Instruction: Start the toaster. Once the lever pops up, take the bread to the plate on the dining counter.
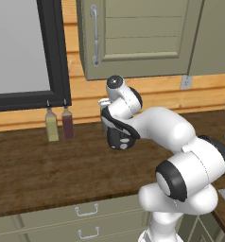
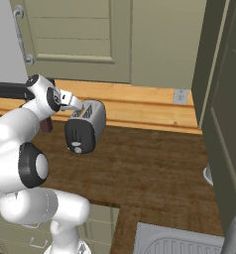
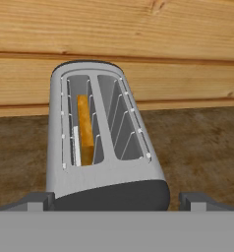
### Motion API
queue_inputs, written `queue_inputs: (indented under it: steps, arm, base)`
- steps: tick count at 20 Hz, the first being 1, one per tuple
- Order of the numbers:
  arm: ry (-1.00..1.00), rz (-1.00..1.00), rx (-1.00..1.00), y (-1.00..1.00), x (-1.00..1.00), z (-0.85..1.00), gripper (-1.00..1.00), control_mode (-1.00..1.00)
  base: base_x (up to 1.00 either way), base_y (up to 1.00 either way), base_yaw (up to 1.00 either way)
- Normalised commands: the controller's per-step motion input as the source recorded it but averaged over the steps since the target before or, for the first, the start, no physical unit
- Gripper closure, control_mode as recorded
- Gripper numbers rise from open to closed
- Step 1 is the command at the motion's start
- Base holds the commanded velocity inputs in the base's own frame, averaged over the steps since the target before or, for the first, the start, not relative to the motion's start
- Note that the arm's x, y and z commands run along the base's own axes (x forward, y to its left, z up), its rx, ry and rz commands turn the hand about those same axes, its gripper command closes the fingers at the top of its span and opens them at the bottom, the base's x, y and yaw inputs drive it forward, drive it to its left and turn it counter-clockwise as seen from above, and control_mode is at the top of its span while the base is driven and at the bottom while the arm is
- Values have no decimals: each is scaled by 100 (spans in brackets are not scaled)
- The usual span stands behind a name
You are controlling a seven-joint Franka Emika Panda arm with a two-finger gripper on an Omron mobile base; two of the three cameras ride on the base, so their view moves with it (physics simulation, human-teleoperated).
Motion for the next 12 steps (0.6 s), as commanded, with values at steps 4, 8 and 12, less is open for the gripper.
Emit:
queue_inputs:
  steps: [4, 8, 12]
  arm:
    - [0, 0, 0, 0, 0, 0, -100, -100]
    - [0, 0, 0, 0, 0, 0, -100, -100]
    - [0, 0, 0, 0, 0, 0, -100, -100]
  base:
    - [0, 0, 0]
    - [0, 0, 0]
    - [0, 0, 0]
